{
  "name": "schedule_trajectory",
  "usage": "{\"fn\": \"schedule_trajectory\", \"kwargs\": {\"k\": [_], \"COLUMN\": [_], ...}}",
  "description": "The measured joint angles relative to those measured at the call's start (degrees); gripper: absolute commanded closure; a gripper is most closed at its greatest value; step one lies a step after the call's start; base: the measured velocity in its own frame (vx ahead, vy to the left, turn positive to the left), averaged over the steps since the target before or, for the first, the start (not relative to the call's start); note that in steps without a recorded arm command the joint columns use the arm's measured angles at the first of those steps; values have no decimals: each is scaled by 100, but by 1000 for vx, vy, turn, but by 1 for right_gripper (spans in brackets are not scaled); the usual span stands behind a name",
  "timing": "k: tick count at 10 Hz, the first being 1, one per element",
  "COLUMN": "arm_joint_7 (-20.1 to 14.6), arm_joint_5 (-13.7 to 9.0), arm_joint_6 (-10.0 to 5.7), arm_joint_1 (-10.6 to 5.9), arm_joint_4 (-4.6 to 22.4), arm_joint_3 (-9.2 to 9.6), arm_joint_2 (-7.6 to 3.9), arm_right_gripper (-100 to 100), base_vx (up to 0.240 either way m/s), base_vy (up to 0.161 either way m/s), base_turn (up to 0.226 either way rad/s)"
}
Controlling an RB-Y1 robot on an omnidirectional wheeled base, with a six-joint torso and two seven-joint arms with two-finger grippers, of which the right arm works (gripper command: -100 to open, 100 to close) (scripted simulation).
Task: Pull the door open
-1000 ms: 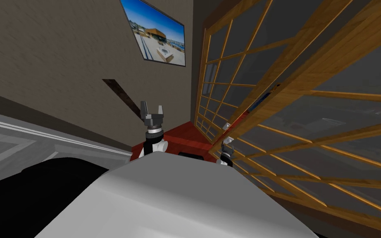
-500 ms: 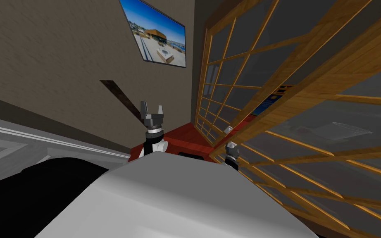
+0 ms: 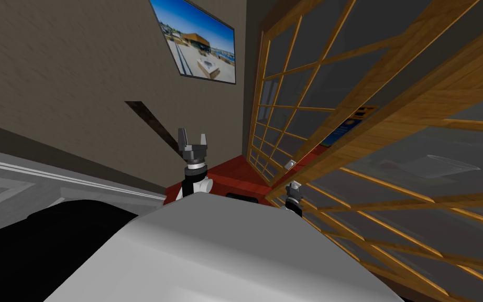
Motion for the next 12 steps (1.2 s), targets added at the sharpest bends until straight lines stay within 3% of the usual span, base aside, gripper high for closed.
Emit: {"fn": "schedule_trajectory", "kwargs": {"k": [3, 9, 12], "arm_joint_7": [-13, -330, -411], "arm_joint_5": [19, 258, 323], "arm_joint_6": [36, 92, 113], "arm_joint_1": [26, 109, 179], "arm_joint_4": [-98, -323, -382], "arm_joint_3": [46, 538, 684], "arm_joint_2": [-38, -175, -208], "arm_right_gripper": [100, 100, 100], "base_vx": [-127, -254, -156], "base_vy": [-6, 5, 7], "base_turn": [56, 60, 50]}}
